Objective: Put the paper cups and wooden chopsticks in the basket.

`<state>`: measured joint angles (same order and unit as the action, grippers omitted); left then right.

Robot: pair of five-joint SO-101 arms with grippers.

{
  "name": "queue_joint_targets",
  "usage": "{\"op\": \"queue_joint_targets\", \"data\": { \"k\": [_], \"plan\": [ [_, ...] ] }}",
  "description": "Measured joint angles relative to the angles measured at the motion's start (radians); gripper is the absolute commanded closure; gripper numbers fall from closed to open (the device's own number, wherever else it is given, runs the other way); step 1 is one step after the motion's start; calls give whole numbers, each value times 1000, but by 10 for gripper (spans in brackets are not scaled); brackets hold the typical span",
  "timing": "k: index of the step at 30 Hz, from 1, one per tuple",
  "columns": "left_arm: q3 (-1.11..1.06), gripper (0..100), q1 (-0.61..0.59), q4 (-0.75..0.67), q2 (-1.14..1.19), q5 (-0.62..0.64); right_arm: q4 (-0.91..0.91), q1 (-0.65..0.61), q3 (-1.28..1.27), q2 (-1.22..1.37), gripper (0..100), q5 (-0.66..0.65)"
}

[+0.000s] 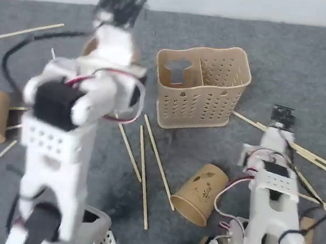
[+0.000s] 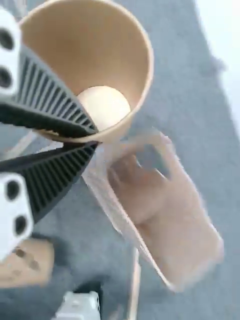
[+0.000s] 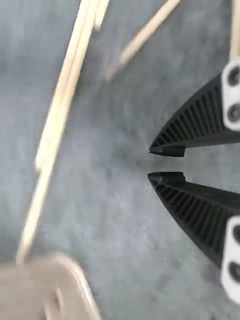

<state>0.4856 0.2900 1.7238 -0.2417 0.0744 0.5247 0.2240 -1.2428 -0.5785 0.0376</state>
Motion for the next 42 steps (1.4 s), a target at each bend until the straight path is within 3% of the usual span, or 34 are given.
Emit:
{"op": "queue_joint_targets", "data": {
  "k": [4, 14, 20, 34, 42],
  "plan": [
    [281, 987, 101, 0, 164, 2, -32, 75, 0, 0, 924, 95],
    [835, 988, 244, 0, 551, -9, -38, 74, 0, 0, 924, 95],
    [856, 988, 342, 0, 726, -103, -41, 46, 0, 0, 924, 95],
    [842, 986, 347, 0, 827, -210, -57, 25, 0, 0, 924, 95],
    [830, 773, 339, 0, 827, -210, -58, 25, 0, 0, 924, 95]
  ]
}}
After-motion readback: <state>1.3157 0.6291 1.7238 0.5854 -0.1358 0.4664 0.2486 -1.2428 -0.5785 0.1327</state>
